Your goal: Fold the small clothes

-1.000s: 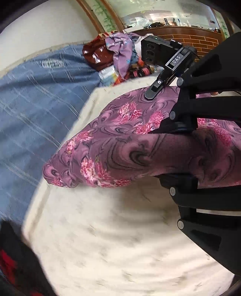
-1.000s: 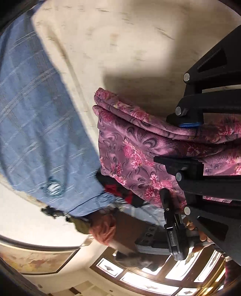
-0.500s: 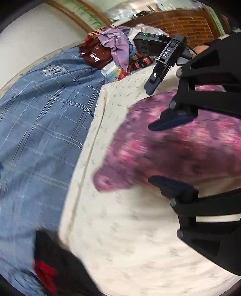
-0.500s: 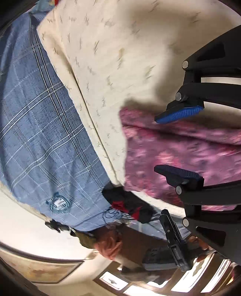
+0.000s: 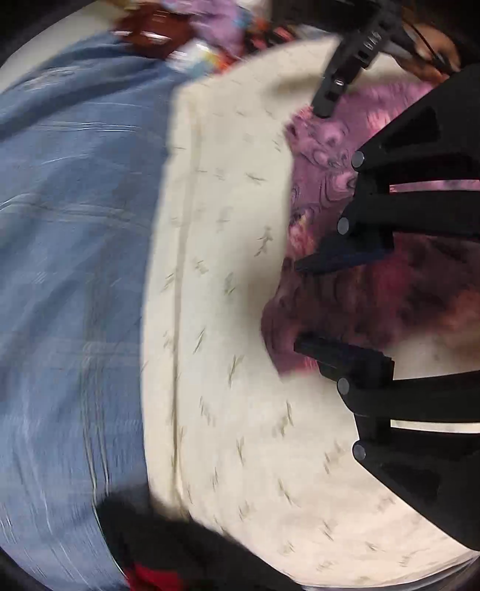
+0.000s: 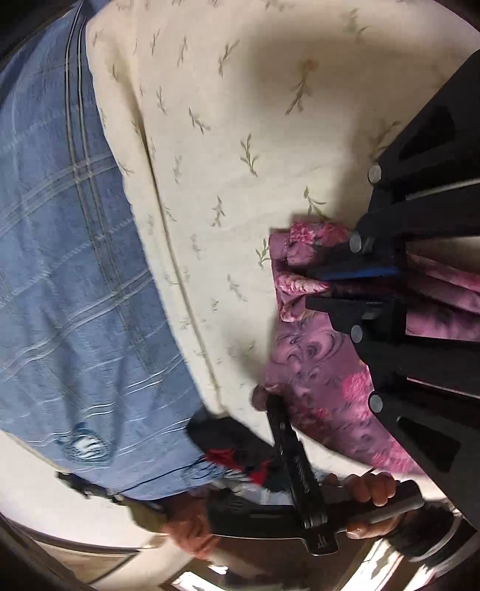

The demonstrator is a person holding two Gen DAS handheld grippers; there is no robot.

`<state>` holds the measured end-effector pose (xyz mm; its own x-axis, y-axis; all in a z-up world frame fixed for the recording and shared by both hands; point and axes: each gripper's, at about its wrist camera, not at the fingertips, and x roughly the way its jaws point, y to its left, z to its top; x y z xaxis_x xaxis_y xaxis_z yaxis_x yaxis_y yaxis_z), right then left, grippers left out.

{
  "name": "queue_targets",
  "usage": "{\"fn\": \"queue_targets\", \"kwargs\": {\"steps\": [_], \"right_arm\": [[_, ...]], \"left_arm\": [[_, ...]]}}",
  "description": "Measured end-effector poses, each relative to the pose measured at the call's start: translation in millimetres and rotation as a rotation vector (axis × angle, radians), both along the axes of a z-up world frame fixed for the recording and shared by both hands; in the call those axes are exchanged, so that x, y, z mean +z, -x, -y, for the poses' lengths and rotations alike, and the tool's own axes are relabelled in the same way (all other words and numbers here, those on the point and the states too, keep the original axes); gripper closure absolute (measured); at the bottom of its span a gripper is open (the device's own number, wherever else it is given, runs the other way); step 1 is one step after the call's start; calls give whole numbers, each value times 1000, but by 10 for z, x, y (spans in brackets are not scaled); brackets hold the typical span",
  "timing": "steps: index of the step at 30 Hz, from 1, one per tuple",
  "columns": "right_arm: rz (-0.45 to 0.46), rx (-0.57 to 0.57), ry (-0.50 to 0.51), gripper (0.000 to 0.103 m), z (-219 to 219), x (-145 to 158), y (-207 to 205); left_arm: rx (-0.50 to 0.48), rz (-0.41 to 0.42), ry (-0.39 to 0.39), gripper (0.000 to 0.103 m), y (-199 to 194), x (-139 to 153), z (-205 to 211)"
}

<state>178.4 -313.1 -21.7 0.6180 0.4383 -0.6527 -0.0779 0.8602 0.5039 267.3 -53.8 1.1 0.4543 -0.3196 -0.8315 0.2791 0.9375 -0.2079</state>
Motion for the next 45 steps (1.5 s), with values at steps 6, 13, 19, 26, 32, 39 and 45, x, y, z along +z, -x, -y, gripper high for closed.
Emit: {"fn": "queue_targets", "kwargs": {"steps": [6,13,19,26,32,39,45], "right_arm": [[178,122,23,86,-229,340,576],[63,81,114,84,-274,24,759],[137,126,154,72,-309,120,1327],[16,21,179,56,-296,-65,1399],[-3,-96,415,5,-295,202,1873],[19,-181,518,3,-387,353,2341],[11,-215,676,2,-533,392,2503]], "left_arm": [[-123,86,-27,68,718,112,4],[-115,95,-165,59,956,-79,126],[-168,93,-73,32,1616,-47,-57],[-51,-16,27,27,1703,-237,-279],[2,193,-170,16,2239,-17,-509],[-12,224,-308,16,2575,-167,-507],[14,235,-304,16,2740,-149,-505]]}}
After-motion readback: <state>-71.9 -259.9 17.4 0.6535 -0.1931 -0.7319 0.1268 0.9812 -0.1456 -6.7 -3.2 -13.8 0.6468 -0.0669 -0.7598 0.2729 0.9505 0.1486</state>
